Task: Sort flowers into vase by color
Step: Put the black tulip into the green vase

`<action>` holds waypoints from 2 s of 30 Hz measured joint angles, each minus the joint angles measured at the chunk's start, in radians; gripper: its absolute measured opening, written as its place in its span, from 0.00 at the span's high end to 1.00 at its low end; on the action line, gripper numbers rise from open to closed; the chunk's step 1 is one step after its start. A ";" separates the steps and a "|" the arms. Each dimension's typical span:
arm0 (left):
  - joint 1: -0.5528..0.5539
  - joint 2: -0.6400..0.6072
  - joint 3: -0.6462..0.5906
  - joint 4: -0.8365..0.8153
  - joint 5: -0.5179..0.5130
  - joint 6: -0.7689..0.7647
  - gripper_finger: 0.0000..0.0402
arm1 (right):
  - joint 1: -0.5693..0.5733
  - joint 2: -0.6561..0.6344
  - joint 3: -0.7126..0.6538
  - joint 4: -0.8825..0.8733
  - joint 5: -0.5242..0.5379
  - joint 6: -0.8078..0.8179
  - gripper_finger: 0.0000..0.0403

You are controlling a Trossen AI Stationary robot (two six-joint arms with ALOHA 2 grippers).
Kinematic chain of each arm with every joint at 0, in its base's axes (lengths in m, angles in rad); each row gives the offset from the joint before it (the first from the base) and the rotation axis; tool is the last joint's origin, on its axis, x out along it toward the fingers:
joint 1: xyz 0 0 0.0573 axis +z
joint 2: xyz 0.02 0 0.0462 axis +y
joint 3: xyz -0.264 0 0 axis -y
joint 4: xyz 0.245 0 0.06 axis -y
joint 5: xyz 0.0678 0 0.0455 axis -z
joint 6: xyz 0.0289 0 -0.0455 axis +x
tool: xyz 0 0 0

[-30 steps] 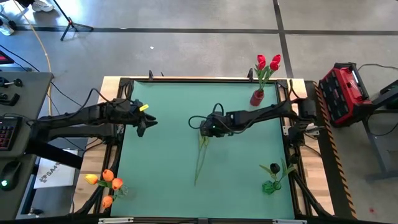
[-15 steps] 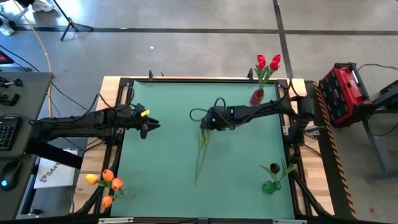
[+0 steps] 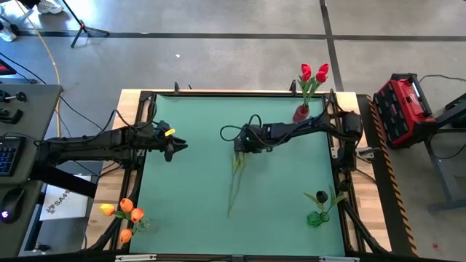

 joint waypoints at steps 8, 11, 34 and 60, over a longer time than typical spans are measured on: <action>0.000 0.000 0.000 0.000 -0.043 0.017 0.69 | -0.023 -0.013 -0.001 -0.002 0.011 -0.092 0.97; 0.000 0.000 0.000 0.001 -0.048 0.017 0.69 | -0.020 -0.053 -0.001 -0.004 0.004 -0.117 0.99; 0.000 0.022 0.000 0.144 -0.125 -0.032 0.69 | 0.208 -1.024 -0.001 -0.355 0.324 -0.738 1.00; -0.026 0.315 0.001 0.584 -0.141 -0.033 0.69 | 0.249 -1.478 -0.001 -0.360 -0.189 -0.784 1.00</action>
